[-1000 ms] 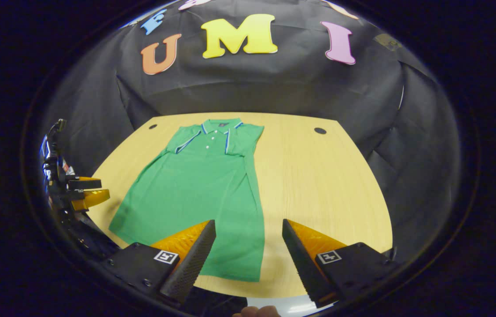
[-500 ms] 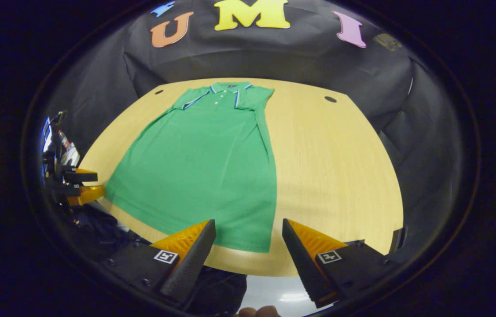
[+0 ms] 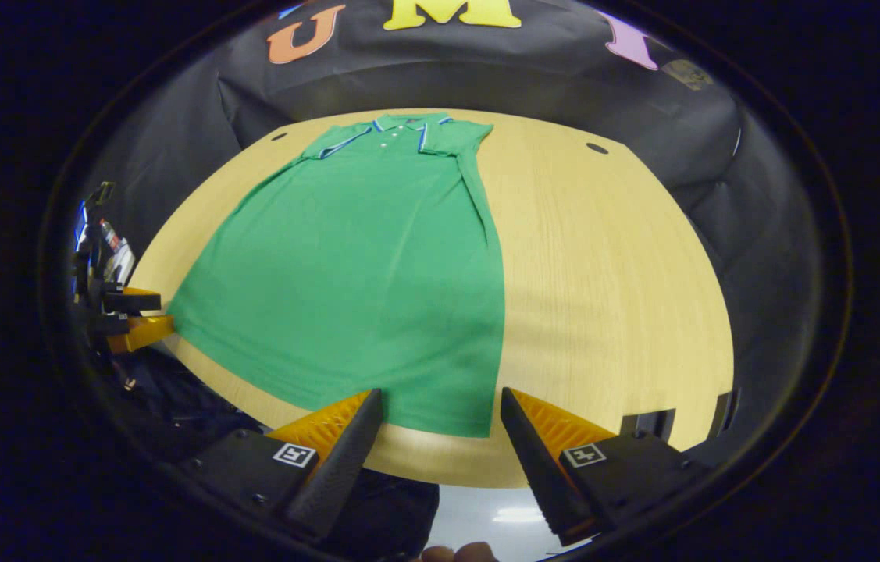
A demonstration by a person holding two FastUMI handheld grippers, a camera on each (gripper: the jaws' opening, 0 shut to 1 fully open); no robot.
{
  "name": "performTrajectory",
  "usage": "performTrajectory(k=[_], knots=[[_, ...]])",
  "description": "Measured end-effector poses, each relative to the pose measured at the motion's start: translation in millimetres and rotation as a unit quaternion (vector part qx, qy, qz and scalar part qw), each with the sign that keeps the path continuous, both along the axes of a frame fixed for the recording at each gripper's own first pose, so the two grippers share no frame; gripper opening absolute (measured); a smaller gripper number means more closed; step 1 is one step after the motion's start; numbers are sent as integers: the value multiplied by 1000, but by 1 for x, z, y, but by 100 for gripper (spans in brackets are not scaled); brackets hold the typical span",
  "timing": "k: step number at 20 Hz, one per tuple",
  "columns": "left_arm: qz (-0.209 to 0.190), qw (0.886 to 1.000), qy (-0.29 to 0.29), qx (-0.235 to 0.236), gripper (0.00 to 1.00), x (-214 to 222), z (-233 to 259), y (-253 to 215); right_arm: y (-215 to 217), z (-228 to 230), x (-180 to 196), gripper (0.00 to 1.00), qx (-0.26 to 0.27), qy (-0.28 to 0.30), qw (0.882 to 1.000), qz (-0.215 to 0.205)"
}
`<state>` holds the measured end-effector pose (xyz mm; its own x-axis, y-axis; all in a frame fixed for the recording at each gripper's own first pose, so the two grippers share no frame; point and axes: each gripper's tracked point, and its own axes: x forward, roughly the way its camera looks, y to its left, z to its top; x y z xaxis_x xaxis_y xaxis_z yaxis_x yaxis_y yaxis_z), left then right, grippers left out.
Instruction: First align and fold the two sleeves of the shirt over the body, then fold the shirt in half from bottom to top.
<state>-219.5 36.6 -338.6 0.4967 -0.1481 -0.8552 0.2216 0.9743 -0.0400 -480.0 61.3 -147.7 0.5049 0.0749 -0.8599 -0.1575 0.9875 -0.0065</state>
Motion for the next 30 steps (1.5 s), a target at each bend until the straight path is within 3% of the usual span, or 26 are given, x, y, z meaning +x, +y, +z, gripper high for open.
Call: performTrajectory(k=[4, 8, 9, 11, 13, 14, 16, 22, 30], knots=[[-7, 1000, 1, 7, 100, -2, -3, 0, -1, -12, -4, 98, -3, 16, 1000, -11], [-4, 1000, -8, 4, 100, 1, -6, -1, 5, -12, -4, 85, 5, 16, 1000, 3], [-5, 1000, -7, 4, 100, 2, -6, -2, 7, -11, -4, 73, 5, 17, 1000, 9], [-3, 1000, -13, 7, 90, 7, -6, -1, 9, -11, -4, 50, 5, 18, 1000, 12], [13, 1000, -20, 14, 43, 15, -6, 3, 9, -10, -4, 13, 10, 22, 1000, 9], [14, 1000, -18, 13, 20, 17, -6, 2, 10, -11, -4, 11, 11, 29, 999, 9], [13, 1000, -13, -2, 4, 18, -4, -3, 12, -9, -3, 6, 20, 36, 999, 8], [11, 999, -40, -21, 4, 41, 24, -8, 15, 22, 19, 6, 36, 6, 999, 9], [10, 994, -99, -47, 4, 97, 76, -17, 13, 84, 85, 4, 60, -65, 996, -2]])
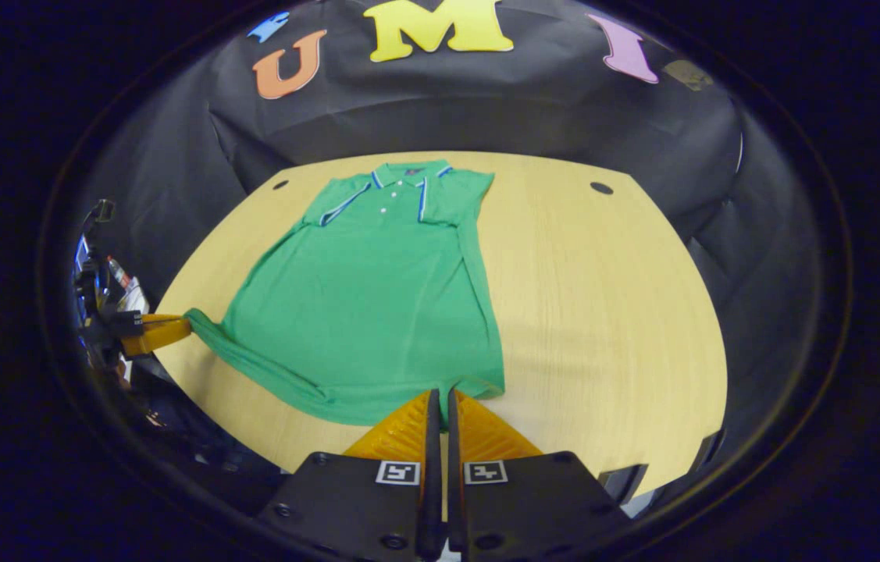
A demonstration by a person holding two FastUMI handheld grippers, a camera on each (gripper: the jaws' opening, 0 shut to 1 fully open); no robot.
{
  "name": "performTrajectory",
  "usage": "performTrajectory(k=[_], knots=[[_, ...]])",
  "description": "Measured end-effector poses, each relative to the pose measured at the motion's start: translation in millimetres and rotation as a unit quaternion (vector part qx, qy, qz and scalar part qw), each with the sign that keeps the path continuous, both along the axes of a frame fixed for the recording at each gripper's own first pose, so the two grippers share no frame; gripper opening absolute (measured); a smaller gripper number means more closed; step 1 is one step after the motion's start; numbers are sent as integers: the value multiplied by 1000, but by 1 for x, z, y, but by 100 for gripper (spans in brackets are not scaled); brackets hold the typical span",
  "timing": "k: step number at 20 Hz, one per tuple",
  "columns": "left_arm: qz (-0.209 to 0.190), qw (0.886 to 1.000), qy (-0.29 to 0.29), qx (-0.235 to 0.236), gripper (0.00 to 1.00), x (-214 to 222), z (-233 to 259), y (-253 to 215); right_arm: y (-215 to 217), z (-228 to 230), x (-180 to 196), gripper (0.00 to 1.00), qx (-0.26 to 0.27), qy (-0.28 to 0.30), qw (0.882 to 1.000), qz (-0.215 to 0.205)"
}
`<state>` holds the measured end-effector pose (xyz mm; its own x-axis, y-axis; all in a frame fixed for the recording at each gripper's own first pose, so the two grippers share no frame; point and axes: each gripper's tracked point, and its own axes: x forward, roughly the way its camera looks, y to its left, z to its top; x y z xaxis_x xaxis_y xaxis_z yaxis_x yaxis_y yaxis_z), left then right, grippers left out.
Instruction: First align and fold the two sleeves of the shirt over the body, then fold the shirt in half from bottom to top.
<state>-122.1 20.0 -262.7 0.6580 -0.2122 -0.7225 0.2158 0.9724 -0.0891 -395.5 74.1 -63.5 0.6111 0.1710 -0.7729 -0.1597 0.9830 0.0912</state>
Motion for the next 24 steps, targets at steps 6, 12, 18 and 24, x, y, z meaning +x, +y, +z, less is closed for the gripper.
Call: performTrajectory(k=[6, 12, 18, 24], knots=[[12, 998, -42, -34, 4, 49, 39, -2, -5, 35, 45, 6, 5, -37, 999, -6], [9, 995, -92, -37, 4, 103, 75, -1, -1, 78, 100, 6, 8, -87, 996, -8], [14, 990, -128, -53, 3, 158, 106, -1, 7, 114, 162, 6, 2, -130, 991, 0], [22, 984, -168, -53, 3, 225, 133, 9, 10, 140, 219, 6, 4, -161, 987, -5]])
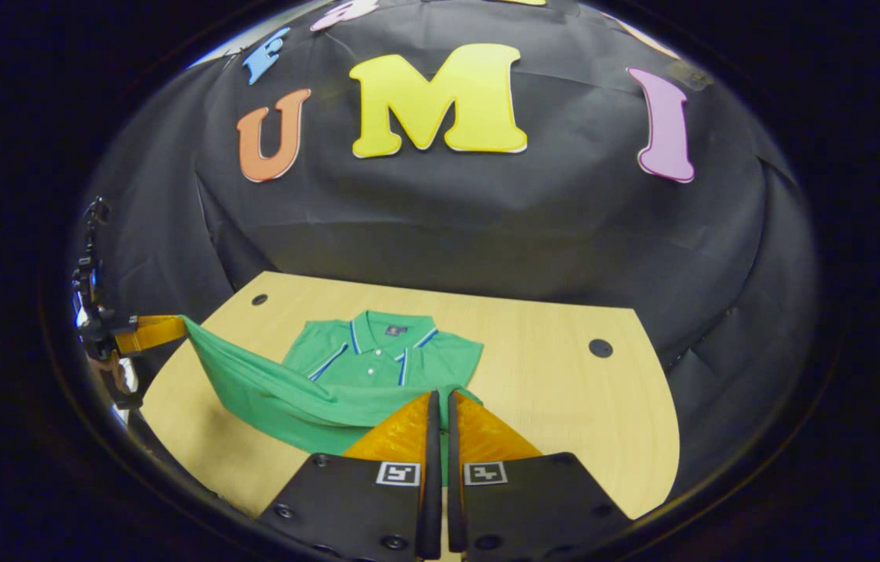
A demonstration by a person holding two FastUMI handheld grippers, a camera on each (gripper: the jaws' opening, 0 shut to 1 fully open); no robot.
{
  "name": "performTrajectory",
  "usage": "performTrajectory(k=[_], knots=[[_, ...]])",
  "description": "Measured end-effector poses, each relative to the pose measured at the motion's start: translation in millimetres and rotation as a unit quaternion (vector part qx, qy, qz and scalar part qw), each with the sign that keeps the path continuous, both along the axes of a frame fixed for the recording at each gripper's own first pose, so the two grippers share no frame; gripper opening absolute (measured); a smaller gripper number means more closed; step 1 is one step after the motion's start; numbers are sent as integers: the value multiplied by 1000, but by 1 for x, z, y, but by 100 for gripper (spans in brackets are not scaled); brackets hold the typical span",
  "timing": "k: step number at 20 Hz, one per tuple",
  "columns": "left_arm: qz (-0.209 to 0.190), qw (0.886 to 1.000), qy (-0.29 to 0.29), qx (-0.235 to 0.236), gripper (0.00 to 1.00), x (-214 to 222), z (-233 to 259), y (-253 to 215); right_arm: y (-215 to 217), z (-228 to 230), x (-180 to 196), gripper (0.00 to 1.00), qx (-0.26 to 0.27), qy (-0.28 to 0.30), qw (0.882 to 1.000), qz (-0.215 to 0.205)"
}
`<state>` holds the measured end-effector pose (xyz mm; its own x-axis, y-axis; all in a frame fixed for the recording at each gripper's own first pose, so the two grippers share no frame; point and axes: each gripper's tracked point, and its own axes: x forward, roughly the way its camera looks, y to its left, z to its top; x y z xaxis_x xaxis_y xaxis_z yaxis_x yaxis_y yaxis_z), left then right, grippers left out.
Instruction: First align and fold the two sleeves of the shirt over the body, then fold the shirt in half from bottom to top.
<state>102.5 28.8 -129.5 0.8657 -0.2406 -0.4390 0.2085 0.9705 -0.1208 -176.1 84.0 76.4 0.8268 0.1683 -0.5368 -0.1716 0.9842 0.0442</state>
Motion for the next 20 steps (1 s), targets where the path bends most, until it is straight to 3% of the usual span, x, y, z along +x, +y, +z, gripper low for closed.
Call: performTrajectory(k=[9, 14, 20], knots=[[32, 999, -21, -35, 3, 86, 0, 0, 14, 12, 90, 6, 22, -31, 999, -8], [51, 997, -19, -46, 3, 127, -18, -3, 14, -13, 128, 6, 9, -31, 999, -4], [63, 998, -14, -16, 3, 165, -60, 3, 7, -53, 180, 6, -19, -37, 999, -11]])
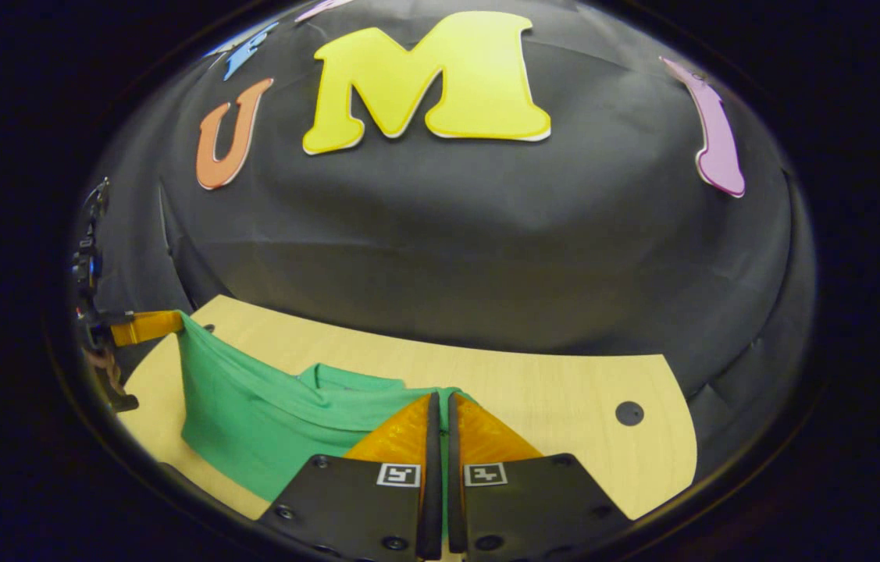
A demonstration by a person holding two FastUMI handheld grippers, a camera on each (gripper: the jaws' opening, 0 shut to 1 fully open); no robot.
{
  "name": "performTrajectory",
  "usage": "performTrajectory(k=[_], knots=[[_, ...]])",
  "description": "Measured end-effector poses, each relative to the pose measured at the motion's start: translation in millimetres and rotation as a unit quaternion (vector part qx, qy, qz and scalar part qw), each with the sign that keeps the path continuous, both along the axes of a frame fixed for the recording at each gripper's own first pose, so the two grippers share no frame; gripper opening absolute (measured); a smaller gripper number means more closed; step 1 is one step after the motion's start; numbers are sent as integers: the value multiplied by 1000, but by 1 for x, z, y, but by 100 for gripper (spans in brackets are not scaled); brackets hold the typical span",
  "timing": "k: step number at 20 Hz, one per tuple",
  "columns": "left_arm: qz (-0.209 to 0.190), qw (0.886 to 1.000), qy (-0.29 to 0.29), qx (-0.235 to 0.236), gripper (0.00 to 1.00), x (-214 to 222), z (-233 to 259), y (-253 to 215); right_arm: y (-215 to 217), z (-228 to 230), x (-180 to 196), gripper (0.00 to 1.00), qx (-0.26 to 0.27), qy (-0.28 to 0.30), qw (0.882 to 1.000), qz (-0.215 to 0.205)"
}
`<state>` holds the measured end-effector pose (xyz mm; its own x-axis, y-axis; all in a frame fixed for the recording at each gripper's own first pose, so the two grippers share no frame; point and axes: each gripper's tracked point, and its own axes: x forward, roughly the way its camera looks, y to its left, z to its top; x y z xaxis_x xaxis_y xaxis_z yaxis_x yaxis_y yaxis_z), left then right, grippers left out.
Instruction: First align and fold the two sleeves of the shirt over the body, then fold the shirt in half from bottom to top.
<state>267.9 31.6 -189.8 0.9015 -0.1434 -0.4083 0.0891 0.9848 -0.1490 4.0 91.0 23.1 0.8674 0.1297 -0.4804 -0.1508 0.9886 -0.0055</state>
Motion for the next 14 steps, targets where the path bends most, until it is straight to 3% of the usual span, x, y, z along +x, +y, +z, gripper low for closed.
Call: performTrajectory(k=[5, 11, 12, 13, 14], knots=[[10, 1000, 24, -3, 0, 23, -50, -4, 1, -46, 28, 6, 3, 18, 1000, -12], [3, 999, 26, 29, 12, 40, -80, -5, 6, -94, 38, 9, -1, 63, 998, -26], [2, 999, 29, 33, 18, 39, -82, -6, 4, -95, 36, 12, 1, 62, 998, -30], [0, 999, 27, 36, 33, 35, -77, -6, 3, -91, 34, 17, 5, 56, 998, -34], [2, 999, 23, 43, 51, 32, -73, -6, 1, -86, 30, 38, 8, 51, 998, -39]])
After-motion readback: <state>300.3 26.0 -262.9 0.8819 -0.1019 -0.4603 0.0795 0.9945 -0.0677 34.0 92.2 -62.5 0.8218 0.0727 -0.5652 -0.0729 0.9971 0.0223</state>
